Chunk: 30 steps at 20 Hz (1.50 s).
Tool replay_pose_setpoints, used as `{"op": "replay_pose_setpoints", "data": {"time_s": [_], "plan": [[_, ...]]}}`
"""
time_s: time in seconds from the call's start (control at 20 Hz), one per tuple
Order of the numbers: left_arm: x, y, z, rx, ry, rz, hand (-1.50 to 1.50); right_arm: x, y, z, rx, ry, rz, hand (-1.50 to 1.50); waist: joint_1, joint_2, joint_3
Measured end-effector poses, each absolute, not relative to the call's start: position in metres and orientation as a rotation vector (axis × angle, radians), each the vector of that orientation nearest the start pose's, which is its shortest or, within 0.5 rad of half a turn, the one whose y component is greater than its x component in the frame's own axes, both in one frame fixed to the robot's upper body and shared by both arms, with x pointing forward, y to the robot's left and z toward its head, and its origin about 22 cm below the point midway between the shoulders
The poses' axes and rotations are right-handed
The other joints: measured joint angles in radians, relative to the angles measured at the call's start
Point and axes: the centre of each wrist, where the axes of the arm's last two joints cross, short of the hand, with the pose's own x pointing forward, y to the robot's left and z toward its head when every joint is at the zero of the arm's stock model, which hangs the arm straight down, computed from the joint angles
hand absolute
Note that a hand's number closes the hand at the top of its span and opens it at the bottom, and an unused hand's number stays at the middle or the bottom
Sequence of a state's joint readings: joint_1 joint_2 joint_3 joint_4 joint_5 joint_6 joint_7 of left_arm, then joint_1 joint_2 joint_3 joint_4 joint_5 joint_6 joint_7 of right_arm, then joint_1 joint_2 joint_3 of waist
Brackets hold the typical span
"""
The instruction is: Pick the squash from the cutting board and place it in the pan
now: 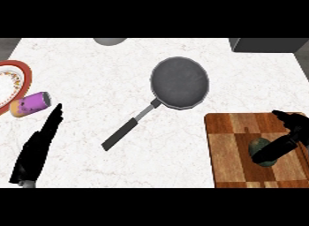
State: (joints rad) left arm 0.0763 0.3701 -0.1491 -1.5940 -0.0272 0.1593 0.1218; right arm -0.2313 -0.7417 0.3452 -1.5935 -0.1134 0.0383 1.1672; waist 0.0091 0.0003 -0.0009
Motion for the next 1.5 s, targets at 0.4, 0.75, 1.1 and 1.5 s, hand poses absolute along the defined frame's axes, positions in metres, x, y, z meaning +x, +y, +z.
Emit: {"op": "replay_pose_setpoints", "data": {"time_s": [0.4, 0.75, 1.1, 1.5], "plan": [[0.226, 0.284, -0.001, 0.336, -1.380, -0.260, 0.00, 0.284, -0.297, 0.075, -0.557, -0.430, 0.515, -1.50, -0.004, 0.001, 0.000], [0.225, 0.289, 0.008, 0.337, -1.381, -0.259, 0.00, 0.279, -0.291, 0.059, -0.554, -0.401, 0.530, -1.50, -0.005, -0.001, 0.001], [0.220, 0.283, 0.009, 0.341, -1.378, -0.264, 0.00, 0.278, -0.288, 0.043, -0.556, -0.386, 0.519, -1.50, -0.006, -0.001, 0.001], [0.220, 0.282, 0.006, 0.335, -1.375, -0.256, 0.00, 0.282, -0.296, 0.026, -0.586, -0.421, 0.459, 1.50, -0.007, -0.007, -0.009]]}}
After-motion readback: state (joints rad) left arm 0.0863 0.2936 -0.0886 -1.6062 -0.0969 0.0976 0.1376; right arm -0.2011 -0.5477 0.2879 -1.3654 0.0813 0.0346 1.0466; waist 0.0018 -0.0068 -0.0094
